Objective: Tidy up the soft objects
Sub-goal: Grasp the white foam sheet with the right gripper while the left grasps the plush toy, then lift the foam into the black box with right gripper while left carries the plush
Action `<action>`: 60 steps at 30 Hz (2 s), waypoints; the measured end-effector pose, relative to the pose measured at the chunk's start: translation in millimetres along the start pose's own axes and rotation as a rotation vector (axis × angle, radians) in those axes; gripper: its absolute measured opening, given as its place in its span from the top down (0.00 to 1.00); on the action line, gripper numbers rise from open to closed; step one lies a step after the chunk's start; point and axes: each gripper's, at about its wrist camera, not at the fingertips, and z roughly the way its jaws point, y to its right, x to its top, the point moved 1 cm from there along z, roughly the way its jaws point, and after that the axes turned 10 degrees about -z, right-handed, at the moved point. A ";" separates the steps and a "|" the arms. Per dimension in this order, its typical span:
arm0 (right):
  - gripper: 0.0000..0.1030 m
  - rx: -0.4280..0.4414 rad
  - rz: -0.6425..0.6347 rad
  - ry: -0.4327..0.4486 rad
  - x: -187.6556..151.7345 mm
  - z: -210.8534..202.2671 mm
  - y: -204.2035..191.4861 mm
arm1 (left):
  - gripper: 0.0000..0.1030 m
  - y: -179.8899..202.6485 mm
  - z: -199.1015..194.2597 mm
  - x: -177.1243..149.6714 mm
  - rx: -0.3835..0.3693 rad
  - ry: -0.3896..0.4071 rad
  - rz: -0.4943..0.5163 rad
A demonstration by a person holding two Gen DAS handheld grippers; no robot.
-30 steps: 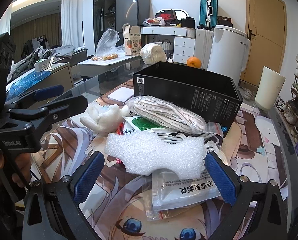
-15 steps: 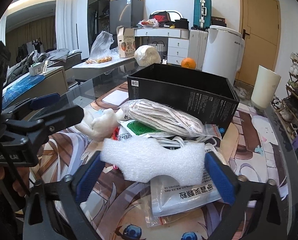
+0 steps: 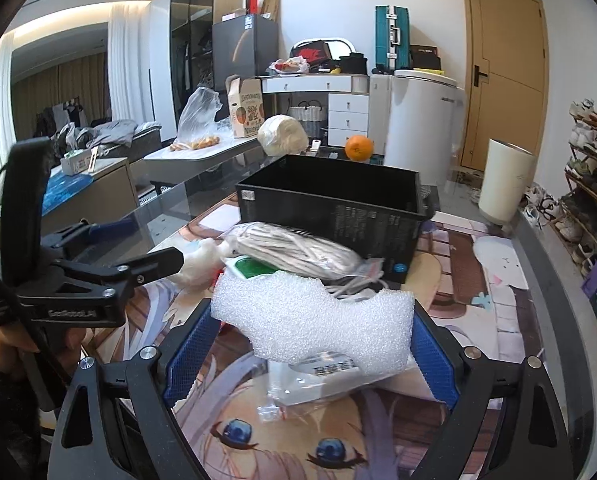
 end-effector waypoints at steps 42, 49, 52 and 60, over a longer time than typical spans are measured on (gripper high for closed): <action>0.11 0.016 0.010 -0.004 0.8 -3.2 15.5 | 0.74 6.6 22.1 4.3 -0.064 -0.141 0.038; 0.11 0.003 -0.002 0.004 5.8 -7.4 20.3 | 0.74 10.3 -3.4 15.6 -0.122 -0.055 0.014; 0.11 0.008 0.001 0.011 10.6 -8.7 24.9 | 0.74 15.5 -10.6 21.9 -0.151 -0.029 0.014; 0.11 -0.003 -0.004 0.037 30.3 -7.8 41.8 | 0.74 28.3 -10.3 35.6 -0.182 0.009 0.030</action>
